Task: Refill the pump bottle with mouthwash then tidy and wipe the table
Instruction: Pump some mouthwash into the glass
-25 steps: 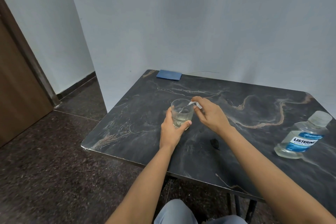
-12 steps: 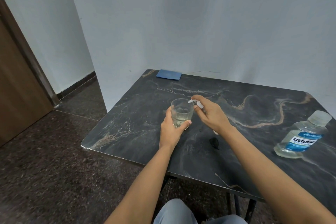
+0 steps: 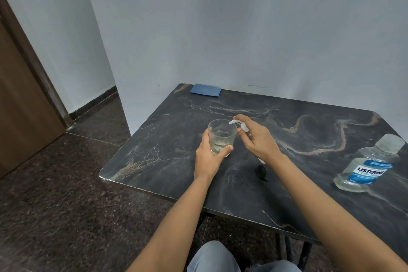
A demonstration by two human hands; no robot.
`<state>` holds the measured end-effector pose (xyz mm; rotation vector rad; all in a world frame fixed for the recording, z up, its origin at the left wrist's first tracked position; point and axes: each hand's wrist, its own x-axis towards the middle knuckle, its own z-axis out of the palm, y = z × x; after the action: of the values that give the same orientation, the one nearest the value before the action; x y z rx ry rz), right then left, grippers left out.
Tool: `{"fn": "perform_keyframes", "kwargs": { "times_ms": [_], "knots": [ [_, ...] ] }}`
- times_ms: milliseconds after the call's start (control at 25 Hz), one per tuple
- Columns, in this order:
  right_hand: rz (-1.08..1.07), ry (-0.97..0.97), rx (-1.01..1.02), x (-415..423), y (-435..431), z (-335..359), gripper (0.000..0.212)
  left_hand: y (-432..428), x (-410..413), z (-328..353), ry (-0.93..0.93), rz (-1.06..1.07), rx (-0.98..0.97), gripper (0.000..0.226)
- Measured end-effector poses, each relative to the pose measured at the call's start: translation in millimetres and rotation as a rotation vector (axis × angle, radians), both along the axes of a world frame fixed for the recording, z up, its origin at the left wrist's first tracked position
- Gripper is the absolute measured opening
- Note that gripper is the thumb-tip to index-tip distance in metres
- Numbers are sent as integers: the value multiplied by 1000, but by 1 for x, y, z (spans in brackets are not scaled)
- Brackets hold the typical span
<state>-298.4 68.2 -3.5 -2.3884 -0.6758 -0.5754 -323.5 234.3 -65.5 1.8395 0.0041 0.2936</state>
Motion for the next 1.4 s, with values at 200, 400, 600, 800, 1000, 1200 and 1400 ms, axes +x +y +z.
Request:
{"fn": "perform_keyframes", "kwargs": {
  "times_ms": [200,400,600,800,1000,1200,1400],
  "knots": [
    [-17,-24,-13,2,0,-1,23,0,0,0,3,8,4,88],
    [-27,-38,-1,0,0,3,32,0,1,-1,4,11,14,88],
    [-14,-26,-19,3,1,2,21,0,1,0,-4,7,7,87],
    [-15,-41,-29,4,1,0,18,0,1,0,-6,5,11,86],
    [-38,-31,64,2,-1,0,29,0,1,0,0,7,8,85],
    [-23,92,334,3,-13,-2,54,0,-1,3,2,11,-8,87],
    [-111,91,398,2,-30,-3,74,-1,-2,7,25,26,-40,84]
  ]
}}
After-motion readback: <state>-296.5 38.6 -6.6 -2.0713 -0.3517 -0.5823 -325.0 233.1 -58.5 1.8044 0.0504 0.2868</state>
